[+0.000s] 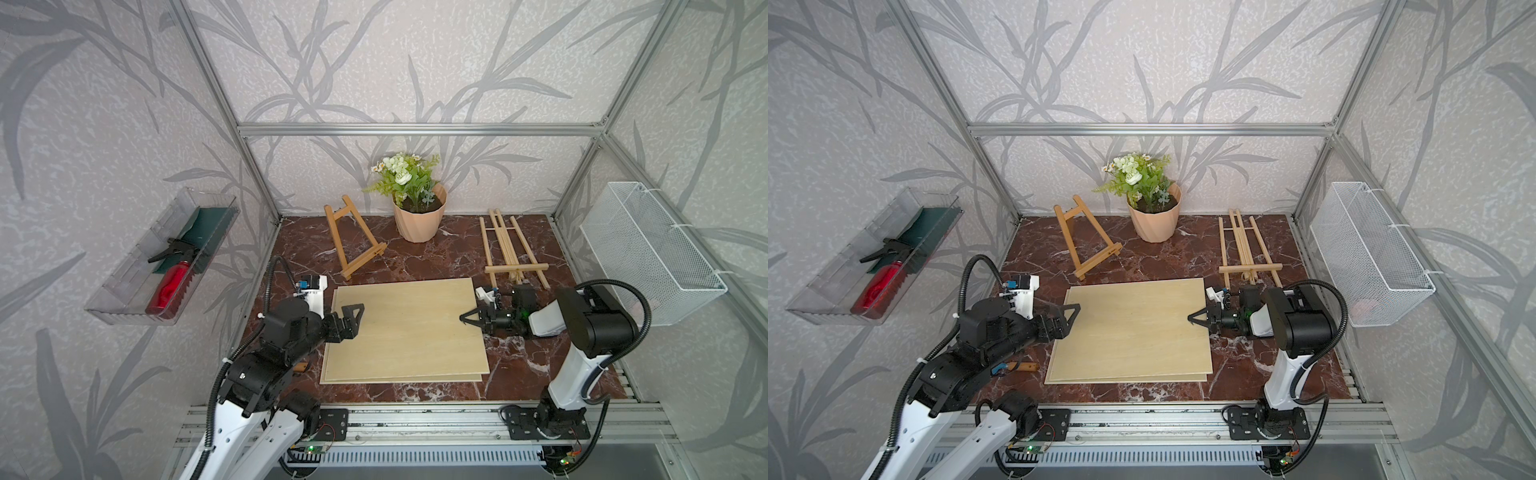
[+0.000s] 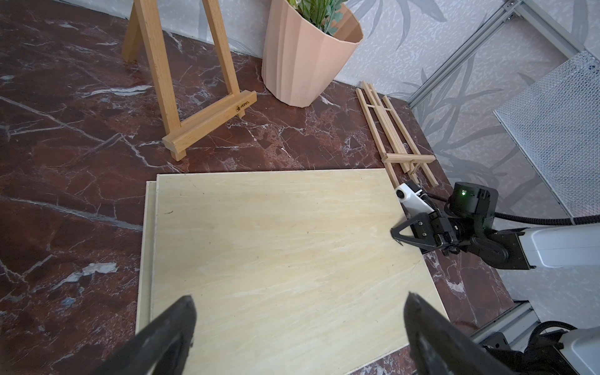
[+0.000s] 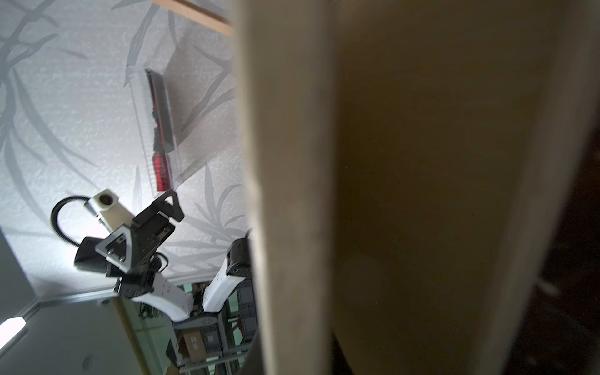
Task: Disassemble the easel
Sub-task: Place the drawing board on the drawing board.
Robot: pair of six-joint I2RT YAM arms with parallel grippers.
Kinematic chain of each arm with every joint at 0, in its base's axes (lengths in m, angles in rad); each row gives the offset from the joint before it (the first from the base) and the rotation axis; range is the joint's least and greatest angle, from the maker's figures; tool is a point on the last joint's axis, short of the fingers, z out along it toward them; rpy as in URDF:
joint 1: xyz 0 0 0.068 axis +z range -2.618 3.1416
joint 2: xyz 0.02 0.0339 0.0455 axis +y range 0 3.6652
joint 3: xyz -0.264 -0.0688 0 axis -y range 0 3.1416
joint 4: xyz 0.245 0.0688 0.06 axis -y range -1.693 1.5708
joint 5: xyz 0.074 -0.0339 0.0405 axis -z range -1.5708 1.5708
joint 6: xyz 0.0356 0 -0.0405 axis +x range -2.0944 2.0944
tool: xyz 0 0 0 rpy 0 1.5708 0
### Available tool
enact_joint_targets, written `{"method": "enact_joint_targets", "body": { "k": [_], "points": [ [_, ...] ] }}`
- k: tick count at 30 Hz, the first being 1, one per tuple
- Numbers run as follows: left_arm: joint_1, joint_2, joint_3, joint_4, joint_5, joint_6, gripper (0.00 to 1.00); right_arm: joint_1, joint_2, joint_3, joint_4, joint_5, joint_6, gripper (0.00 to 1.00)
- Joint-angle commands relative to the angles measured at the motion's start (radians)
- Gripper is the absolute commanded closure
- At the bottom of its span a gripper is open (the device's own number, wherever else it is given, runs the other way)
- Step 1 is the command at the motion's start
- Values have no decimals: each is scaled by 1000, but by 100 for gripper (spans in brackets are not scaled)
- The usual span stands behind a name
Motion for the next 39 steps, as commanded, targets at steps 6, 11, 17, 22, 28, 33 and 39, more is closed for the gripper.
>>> {"method": "enact_joint_targets", "body": {
  "k": [6,11,17,22,28,33,39],
  "points": [
    [-2,-4,-10,-17,-7,6,1,-4,-106,52,-416,247,-129,60],
    [-2,-4,-9,-15,-8,6,1,8,-112,67,-482,288,-179,55],
    [-2,-5,-9,-17,-9,6,1,44,-185,87,-646,408,-265,48],
    [-2,-6,-10,-17,-10,6,1,58,-281,90,-780,535,-310,42],
    [-2,-3,-9,-16,-7,6,1,98,-353,142,-937,674,-360,39],
    [-2,-5,-8,-18,-13,6,1,143,-380,199,-1045,794,-384,38],
    [-2,-7,-7,-21,-15,6,1,210,-522,230,-1149,1052,-351,38]
  ]
}}
